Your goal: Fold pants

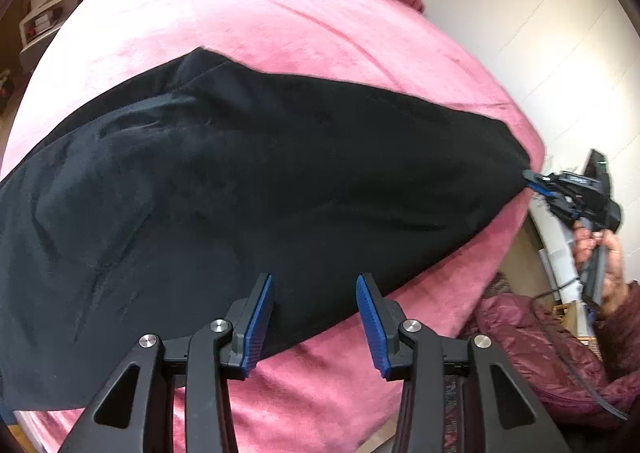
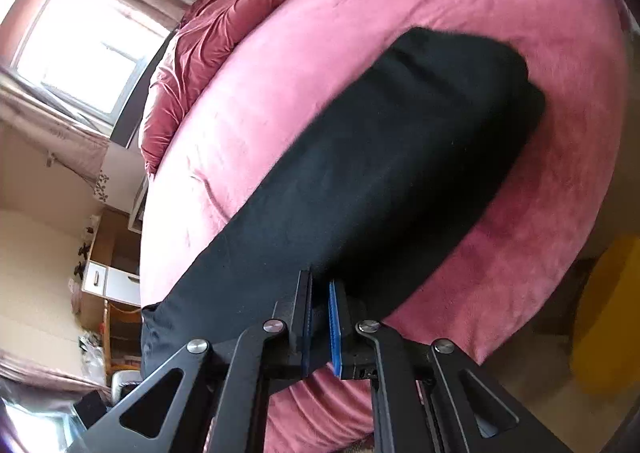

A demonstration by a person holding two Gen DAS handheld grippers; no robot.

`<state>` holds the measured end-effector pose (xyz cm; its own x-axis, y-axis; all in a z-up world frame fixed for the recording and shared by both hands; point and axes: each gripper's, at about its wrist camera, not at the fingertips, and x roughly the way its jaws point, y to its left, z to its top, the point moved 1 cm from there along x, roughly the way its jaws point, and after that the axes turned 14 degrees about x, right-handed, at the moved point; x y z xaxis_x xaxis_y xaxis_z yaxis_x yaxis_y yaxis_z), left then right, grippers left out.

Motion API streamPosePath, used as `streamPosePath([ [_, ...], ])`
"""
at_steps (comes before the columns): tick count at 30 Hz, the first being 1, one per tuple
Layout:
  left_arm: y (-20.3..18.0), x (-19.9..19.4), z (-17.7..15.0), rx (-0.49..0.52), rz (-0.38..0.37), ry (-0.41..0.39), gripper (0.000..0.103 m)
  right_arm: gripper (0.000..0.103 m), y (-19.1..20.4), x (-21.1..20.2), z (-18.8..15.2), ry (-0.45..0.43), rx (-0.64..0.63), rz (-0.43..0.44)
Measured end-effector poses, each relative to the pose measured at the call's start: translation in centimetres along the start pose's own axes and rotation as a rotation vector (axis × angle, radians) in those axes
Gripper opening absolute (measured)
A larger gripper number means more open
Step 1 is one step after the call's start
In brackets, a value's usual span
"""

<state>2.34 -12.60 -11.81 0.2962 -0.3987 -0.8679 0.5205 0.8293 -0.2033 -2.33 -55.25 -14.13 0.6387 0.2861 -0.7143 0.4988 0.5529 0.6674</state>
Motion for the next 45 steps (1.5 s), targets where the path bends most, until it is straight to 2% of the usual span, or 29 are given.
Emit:
streamPosePath([
  [3,0.0,1.2,0.1,0.015,0.048,0.06,0.044,0.009,-0.8,1.2,-0.3,0.028,-0.023,-0.116],
  [6,-1.0,1.2,0.5,0.05,0.008,0.051,0.044,0.015,-2.1,2.3,-0.5,0.05,0.019,-0.109],
  [8,-2.1,1.2,0.9,0.093,-0.01,0.044,0.044,0.025,-3.0,2.0,-0.5,0.059,0.056,-0.087],
  [9,-2.3,1.3,1.1,0.104,-0.009,0.045,0.044,0.029,-3.6,1.3,-0.3,0.046,0.077,-0.069],
  [11,-2.9,1.8,1.4,0.121,-0.019,0.042,0.044,0.029,-4.6,-0.2,0.3,0.002,0.082,-0.066],
  [14,-3.9,2.7,2.0,0.125,-0.044,0.051,0.044,0.029,-6.2,-3.2,2.3,-0.091,0.133,-0.055],
  [18,-4.9,3.7,2.3,0.149,-0.038,0.073,0.044,0.029,-8.0,-5.8,5.8,-0.207,0.211,-0.058],
  [22,-5.3,4.1,2.1,0.159,-0.032,0.088,0.044,0.029,-8.8,-5.9,9.0,-0.255,0.277,-0.073],
  [25,-5.1,4.2,2.0,0.137,-0.036,0.091,0.044,0.029,-9.3,-4.8,11.2,-0.27,0.324,-0.119],
  [26,-5.0,4.3,2.0,0.131,-0.035,0.092,0.044,0.029,-9.2,-4.2,11.5,-0.265,0.326,-0.13],
  [27,-4.8,4.1,1.9,0.13,-0.035,0.092,0.044,0.025,-9.3,-3.6,11.9,-0.258,0.33,-0.149],
  [28,-4.6,4.0,2.0,0.131,-0.036,0.092,0.044,0.015,-9.3,-3.4,12.2,-0.255,0.325,-0.155],
  [33,-3.8,3.8,1.9,0.109,-0.039,0.091,0.044,0.012,-7.9,-5.4,11.3,-0.31,0.231,-0.186],
  [36,-3.0,3.8,1.7,0.078,-0.049,0.092,0.044,0.012,-9.2,-4.0,11.0,-0.264,0.239,-0.271],
  [41,-3.0,3.2,1.9,0.087,-0.04,0.077,0.044,0.016,-9.8,-4.2,10.8,-0.247,0.236,-0.26],
  [45,-1.7,1.3,2.7,0.047,-0.039,0.011,0.044,0.029,-7.7,-6.0,10.9,-0.283,0.171,-0.299],
])
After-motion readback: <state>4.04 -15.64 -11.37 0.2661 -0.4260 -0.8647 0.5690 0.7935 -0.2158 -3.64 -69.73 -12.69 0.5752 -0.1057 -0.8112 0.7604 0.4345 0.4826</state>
